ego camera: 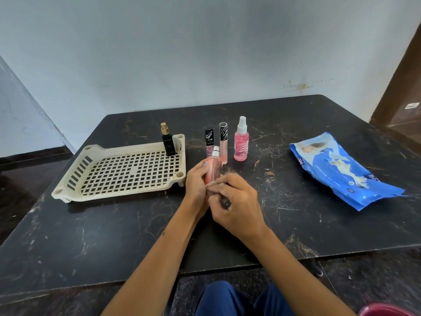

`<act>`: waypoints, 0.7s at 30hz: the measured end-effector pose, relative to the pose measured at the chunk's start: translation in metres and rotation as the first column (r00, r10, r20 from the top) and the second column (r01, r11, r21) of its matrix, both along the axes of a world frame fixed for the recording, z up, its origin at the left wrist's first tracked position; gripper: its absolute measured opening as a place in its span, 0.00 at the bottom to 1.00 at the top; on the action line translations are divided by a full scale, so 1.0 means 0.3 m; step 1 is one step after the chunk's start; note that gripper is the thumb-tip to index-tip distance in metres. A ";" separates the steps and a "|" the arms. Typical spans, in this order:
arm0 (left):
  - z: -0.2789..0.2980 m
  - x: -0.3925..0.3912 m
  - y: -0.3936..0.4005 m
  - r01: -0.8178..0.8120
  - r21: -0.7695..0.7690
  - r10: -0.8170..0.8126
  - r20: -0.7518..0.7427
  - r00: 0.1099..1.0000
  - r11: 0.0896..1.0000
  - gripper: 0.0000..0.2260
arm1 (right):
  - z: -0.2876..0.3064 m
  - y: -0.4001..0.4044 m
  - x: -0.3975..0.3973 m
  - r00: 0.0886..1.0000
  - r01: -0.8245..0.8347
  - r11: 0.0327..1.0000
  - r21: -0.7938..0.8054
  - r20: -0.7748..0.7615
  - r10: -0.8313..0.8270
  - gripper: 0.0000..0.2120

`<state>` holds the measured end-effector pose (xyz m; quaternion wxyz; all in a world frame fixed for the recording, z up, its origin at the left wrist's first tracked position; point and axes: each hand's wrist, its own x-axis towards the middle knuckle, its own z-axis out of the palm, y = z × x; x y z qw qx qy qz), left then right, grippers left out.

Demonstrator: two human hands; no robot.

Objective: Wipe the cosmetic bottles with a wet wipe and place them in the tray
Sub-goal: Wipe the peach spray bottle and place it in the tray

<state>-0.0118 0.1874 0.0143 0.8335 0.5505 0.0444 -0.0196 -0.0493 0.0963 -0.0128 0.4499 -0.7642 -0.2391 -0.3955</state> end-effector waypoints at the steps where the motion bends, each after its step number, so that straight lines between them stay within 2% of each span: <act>1: -0.001 0.001 0.000 0.000 -0.012 0.000 -0.002 1.000 1.000 0.14 | -0.001 0.000 0.004 1.000 0.026 1.000 0.001 -0.009 -0.026 0.09; 4: -0.001 0.004 -0.002 -0.011 -0.055 0.011 -0.004 1.000 0.998 0.13 | 0.000 -0.005 0.017 0.993 0.093 0.996 0.013 -0.077 -0.092 0.13; 10: 0.006 -0.002 0.000 -0.012 -0.062 0.009 -0.041 0.999 0.998 0.12 | 0.003 -0.017 -0.015 0.998 -0.059 0.998 -0.028 -0.031 0.058 0.08; 16: 0.008 -0.002 0.003 -0.001 -0.063 -0.001 -0.032 0.999 0.998 0.13 | -0.006 -0.013 0.001 0.996 0.076 0.997 -0.030 -0.048 -0.078 0.10; 21: 0.012 -0.007 0.005 -0.001 -0.016 0.000 -0.039 0.999 1.000 0.13 | 0.000 -0.012 -0.017 0.998 -0.055 0.992 -0.116 0.006 0.056 0.06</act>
